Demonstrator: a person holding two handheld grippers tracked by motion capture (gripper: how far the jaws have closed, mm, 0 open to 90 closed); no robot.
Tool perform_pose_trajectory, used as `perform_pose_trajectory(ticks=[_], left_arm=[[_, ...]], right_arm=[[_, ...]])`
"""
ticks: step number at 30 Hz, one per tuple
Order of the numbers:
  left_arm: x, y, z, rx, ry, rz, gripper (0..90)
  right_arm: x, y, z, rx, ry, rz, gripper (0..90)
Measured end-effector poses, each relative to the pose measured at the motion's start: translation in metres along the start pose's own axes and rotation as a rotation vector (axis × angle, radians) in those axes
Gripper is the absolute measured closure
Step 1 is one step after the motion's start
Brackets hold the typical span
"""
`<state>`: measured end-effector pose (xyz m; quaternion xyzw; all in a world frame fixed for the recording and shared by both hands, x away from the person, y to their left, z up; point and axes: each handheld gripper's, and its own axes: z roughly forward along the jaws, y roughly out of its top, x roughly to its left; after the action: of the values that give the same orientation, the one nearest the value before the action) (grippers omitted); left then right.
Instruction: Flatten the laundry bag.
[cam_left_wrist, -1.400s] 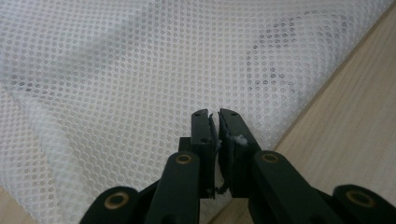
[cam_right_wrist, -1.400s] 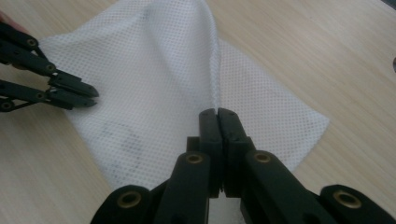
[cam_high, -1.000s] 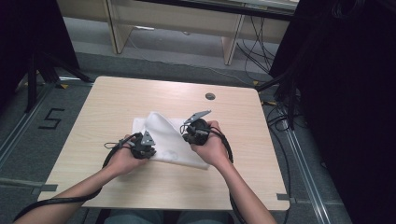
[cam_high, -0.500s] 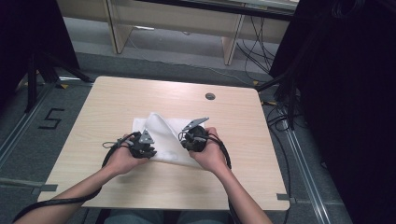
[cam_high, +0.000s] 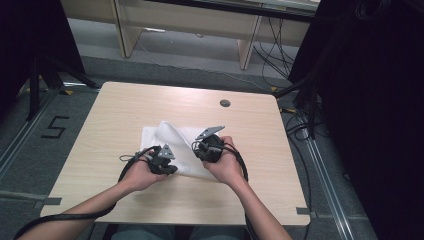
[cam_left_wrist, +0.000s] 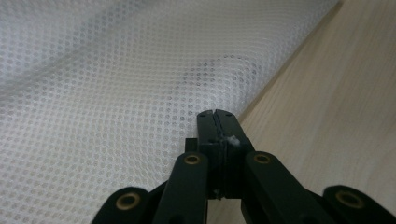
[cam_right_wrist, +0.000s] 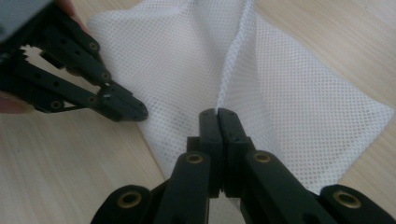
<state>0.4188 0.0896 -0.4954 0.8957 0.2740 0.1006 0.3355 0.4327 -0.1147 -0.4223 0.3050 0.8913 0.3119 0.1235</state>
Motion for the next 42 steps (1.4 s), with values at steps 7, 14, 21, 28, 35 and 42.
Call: perform_pose_trajectory(ticks=[7, 14, 21, 28, 35, 42], left_arm=[[0.003, 0.0, 0.005, 0.013, 0.023, -0.006, 89.1], [0.007, 0.004, 0.01, 0.011, 0.059, -0.011, 89.0], [0.012, 0.005, 0.014, -0.035, 0.085, -0.043, 88.4], [0.018, -0.002, -0.004, -0.03, 0.111, -0.022, 87.1], [0.031, -0.023, -0.045, -0.044, 0.146, -0.037, 86.4], [0.053, -0.048, -0.084, -0.056, 0.212, -0.074, 85.6]], right_arm=[[0.006, 0.005, -0.01, -0.018, 0.003, -0.04, 90.0], [0.014, 0.008, -0.02, -0.026, 0.01, -0.055, 90.0], [0.021, 0.007, -0.029, -0.038, 0.02, -0.088, 90.0], [0.024, 0.004, -0.031, -0.063, 0.031, -0.092, 90.0], [0.028, 0.001, -0.034, -0.07, 0.045, -0.104, 90.0], [0.038, -0.006, -0.037, -0.06, 0.059, -0.106, 90.0]])
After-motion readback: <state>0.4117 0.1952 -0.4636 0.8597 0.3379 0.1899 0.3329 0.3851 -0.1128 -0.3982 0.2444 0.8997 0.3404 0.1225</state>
